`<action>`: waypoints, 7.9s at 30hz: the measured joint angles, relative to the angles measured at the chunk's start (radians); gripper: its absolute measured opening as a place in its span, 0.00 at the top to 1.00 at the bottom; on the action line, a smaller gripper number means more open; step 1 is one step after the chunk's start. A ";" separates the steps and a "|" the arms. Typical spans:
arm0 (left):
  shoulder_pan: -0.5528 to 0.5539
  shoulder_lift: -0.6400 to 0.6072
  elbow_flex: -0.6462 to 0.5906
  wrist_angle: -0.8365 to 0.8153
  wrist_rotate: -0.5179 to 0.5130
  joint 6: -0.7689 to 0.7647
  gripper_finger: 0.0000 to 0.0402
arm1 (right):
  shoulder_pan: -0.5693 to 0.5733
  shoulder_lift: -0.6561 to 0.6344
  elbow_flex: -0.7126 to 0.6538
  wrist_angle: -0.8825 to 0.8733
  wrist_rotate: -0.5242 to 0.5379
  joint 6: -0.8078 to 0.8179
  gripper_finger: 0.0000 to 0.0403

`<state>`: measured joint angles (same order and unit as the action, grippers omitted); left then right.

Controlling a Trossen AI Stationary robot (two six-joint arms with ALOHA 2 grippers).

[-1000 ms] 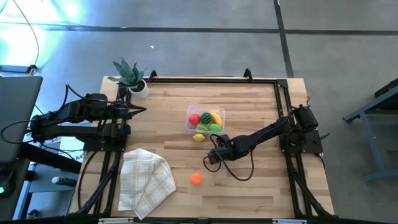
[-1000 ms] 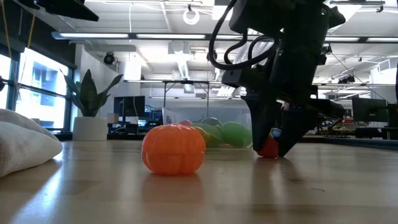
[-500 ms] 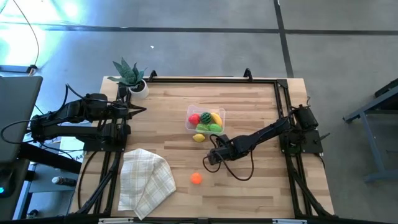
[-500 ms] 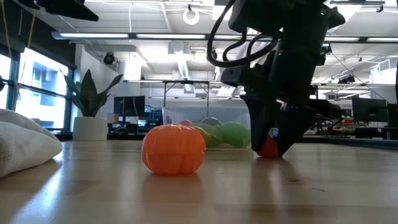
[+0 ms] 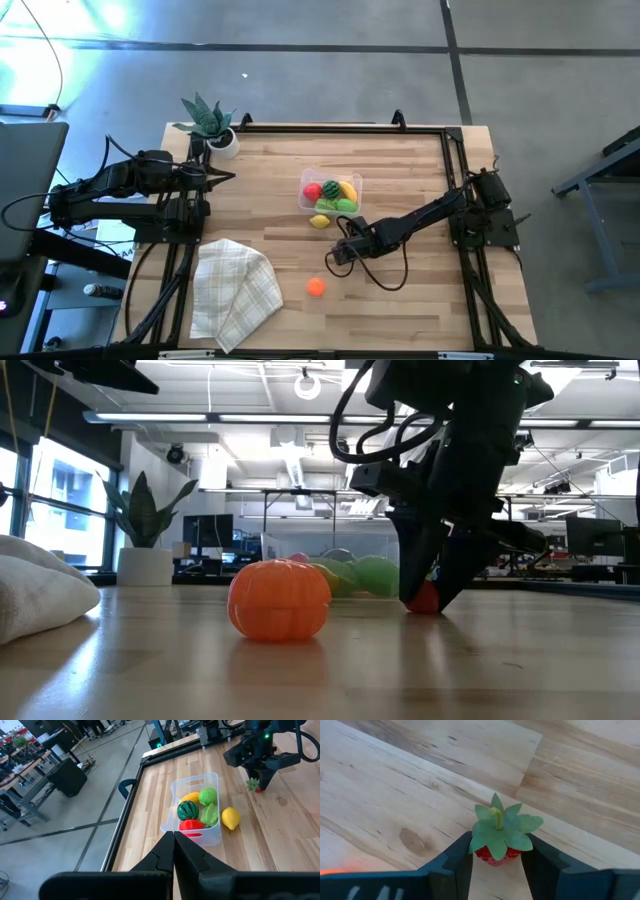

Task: Pick and placing Produce into tupperware
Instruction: Put the strawberry into the transparent bin, then put the pumpkin into the transparent bin

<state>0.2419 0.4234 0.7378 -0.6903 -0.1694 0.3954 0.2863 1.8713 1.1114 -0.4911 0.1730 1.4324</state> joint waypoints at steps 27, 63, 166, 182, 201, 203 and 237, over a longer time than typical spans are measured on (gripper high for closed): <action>0.000 0.000 0.000 0.000 0.000 0.000 1.00 | -0.001 -0.027 0.000 0.042 0.038 -0.028 0.68; 0.000 0.000 0.000 0.000 0.000 0.000 1.00 | -0.390 -0.139 0.315 -0.307 0.047 -0.337 0.68; 0.000 0.000 0.000 0.000 0.000 0.000 1.00 | 0.144 0.174 0.549 -0.161 -0.085 -0.199 0.49; 0.000 0.000 0.000 0.000 0.000 0.000 1.00 | 0.122 0.320 0.685 -0.230 -0.079 -0.198 0.49; 0.000 0.000 0.000 0.000 0.000 0.000 1.00 | 0.125 0.351 0.689 -0.283 -0.087 -0.182 0.24; 0.000 0.000 0.000 0.000 0.000 0.000 1.00 | 0.126 0.351 0.689 -0.265 -0.087 -0.184 0.21; 0.000 0.000 0.000 0.000 0.000 0.000 1.00 | 0.138 0.436 0.691 -0.183 -0.067 -0.214 0.18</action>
<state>0.2417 0.4236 0.7380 -0.6901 -0.1692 0.3954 0.4248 2.3070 1.8026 -0.6737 0.1065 1.2182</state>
